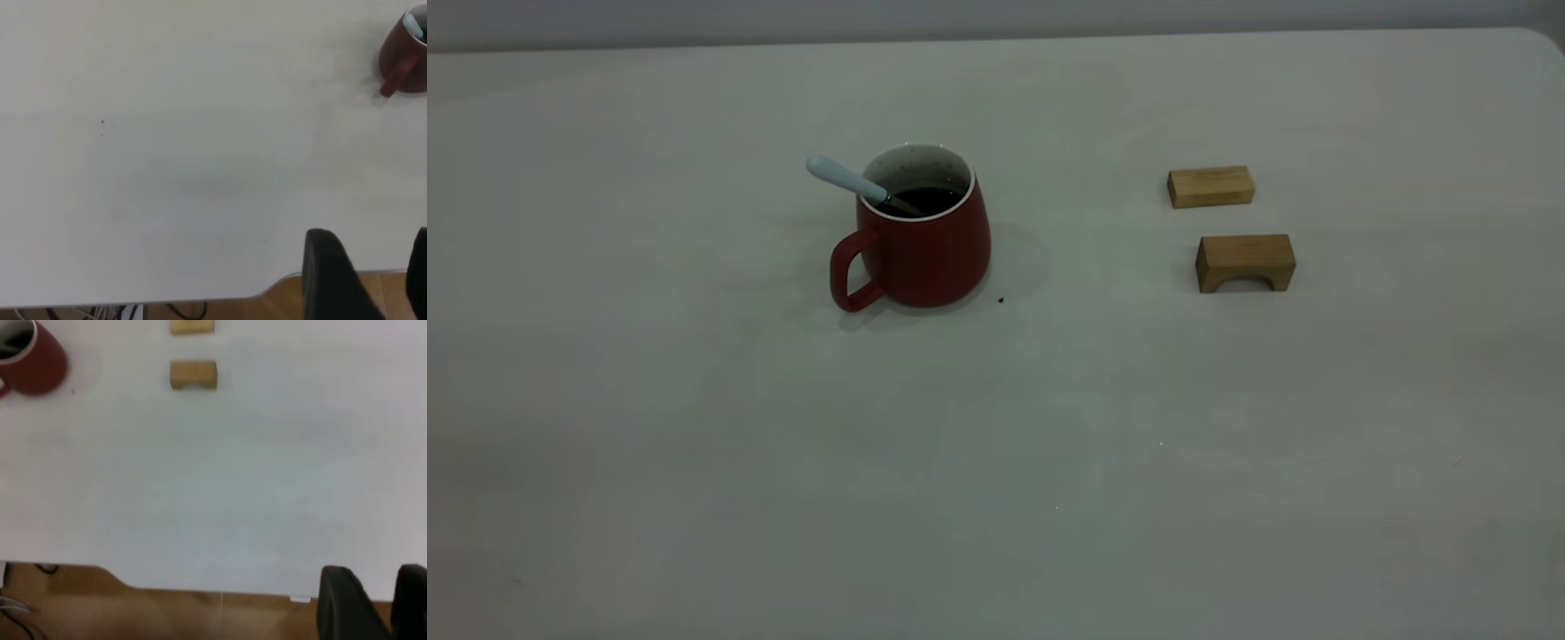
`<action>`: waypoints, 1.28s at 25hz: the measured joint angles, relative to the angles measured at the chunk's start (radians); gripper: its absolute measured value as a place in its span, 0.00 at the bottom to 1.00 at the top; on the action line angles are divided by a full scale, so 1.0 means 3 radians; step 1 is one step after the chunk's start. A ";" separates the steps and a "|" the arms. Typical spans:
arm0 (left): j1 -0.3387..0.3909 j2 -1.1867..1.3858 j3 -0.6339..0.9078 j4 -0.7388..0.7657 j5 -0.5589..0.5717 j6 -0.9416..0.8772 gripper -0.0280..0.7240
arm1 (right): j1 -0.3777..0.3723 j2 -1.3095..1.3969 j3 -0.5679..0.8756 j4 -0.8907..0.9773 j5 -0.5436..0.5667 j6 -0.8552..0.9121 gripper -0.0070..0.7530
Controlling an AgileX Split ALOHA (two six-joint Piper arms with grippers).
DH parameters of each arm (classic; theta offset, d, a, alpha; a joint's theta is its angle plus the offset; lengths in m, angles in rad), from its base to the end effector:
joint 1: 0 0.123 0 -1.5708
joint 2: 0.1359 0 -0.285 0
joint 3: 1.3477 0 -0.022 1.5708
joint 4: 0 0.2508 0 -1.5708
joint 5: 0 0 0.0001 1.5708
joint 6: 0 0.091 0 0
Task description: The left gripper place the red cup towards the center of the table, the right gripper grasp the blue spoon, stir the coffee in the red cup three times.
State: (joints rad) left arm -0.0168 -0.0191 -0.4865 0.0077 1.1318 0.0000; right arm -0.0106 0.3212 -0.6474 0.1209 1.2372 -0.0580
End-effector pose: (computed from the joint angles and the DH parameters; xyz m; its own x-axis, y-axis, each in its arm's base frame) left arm -0.0093 0.0008 0.2678 -0.5132 0.0119 -0.8582 0.0125 0.9999 0.0064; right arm 0.0267 0.0101 0.3034 -0.7308 -0.0104 -0.6825 -0.0804 0.9942 0.0710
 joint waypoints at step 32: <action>0.0000 0.0000 0.0000 0.0000 0.0000 0.0000 0.51 | -0.0055 -0.1007 0.0591 -0.0213 -0.0337 -0.0013 0.32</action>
